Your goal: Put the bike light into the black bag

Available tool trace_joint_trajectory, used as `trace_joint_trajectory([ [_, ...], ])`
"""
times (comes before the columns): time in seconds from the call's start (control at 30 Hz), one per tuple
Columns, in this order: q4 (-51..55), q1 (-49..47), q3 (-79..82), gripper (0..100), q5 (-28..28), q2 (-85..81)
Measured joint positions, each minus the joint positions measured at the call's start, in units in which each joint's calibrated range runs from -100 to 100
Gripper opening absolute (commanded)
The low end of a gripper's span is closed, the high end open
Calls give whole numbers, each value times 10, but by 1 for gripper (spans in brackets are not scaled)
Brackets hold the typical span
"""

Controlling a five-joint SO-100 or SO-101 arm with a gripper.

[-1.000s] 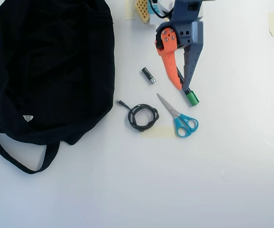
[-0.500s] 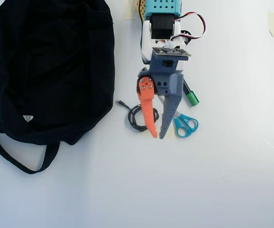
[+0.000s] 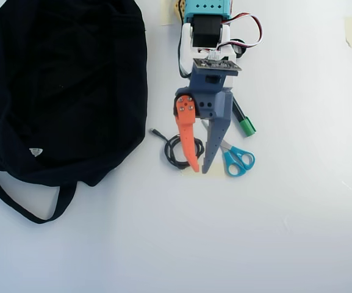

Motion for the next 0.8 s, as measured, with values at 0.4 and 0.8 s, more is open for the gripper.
trace_joint_trajectory([
  [0.4, 110, -101, 251, 2, -1, -280],
  [0.8, 441, -262, 267, 2, -2, -385],
])
